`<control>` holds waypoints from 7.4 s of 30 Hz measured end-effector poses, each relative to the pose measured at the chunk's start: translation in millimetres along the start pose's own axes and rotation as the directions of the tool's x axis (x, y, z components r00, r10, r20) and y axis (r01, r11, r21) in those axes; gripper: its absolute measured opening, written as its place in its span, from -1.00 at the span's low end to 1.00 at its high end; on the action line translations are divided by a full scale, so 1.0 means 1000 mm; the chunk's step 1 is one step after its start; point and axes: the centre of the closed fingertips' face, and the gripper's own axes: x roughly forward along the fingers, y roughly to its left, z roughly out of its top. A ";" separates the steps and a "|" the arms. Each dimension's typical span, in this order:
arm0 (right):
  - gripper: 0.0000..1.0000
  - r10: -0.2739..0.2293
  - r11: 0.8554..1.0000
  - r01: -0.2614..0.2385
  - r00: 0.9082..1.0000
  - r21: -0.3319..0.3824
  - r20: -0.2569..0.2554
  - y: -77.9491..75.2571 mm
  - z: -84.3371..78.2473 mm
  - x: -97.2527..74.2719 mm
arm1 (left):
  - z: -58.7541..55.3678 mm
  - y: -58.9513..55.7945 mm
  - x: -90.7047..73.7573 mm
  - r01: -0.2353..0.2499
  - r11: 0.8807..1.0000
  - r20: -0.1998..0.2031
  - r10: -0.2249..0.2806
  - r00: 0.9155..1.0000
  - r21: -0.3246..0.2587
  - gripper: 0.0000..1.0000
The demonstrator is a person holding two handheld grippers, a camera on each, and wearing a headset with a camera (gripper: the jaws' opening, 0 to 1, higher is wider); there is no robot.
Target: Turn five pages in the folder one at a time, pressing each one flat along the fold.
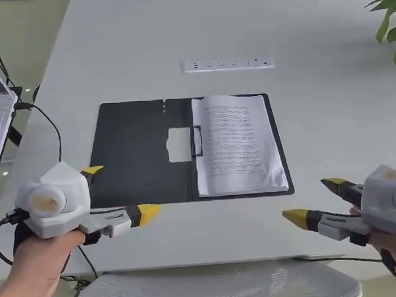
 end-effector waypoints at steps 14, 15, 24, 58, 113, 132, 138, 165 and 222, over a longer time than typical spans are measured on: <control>0.45 -0.006 1.000 0.006 1.000 0.010 0.011 -0.002 0.005 0.000 | 0.023 -0.015 0.032 0.080 0.995 -0.001 -0.081 0.997 0.062 0.79; 0.44 -0.006 1.000 0.006 1.000 0.012 0.012 -0.002 0.005 0.000 | 0.024 -0.016 0.035 0.086 0.994 -0.002 -0.086 0.996 0.063 0.79; 0.43 -0.007 1.000 0.007 1.000 0.026 0.007 0.000 0.001 0.000 | 0.040 -0.037 0.068 0.154 0.983 -0.010 -0.154 0.988 0.103 0.77; 0.41 -0.017 0.997 0.017 1.000 0.077 -0.005 -0.013 -0.007 -0.004 | 0.067 -0.132 0.201 0.350 0.929 -0.064 -0.344 0.937 0.121 0.65; 0.22 0.001 0.990 0.000 1.000 0.143 -0.004 -0.024 -0.021 -0.004 | 0.009 -0.131 0.287 0.205 0.964 -0.173 -0.176 0.969 0.168 -0.06; 0.14 0.015 0.986 -0.017 1.000 0.168 0.014 -0.023 -0.021 0.004 | 0.012 -0.135 0.262 0.226 0.973 -0.155 -0.218 0.964 0.037 -0.63; 0.12 0.013 0.985 -0.016 1.000 0.174 0.016 -0.023 -0.022 0.004 | 0.017 -0.128 0.259 0.203 0.979 -0.151 -0.200 0.968 0.008 -0.81; -0.06 0.038 0.934 -0.093 0.986 0.344 0.163 -0.057 0.033 0.047 | 0.023 -0.121 0.251 0.191 0.981 -0.141 -0.186 0.973 0.026 -0.91; -1.00 0.104 0.753 -0.284 0.942 0.594 0.319 -0.032 0.116 0.109 | 0.033 -0.109 0.199 0.236 0.966 -0.095 -0.226 0.970 0.110 0.09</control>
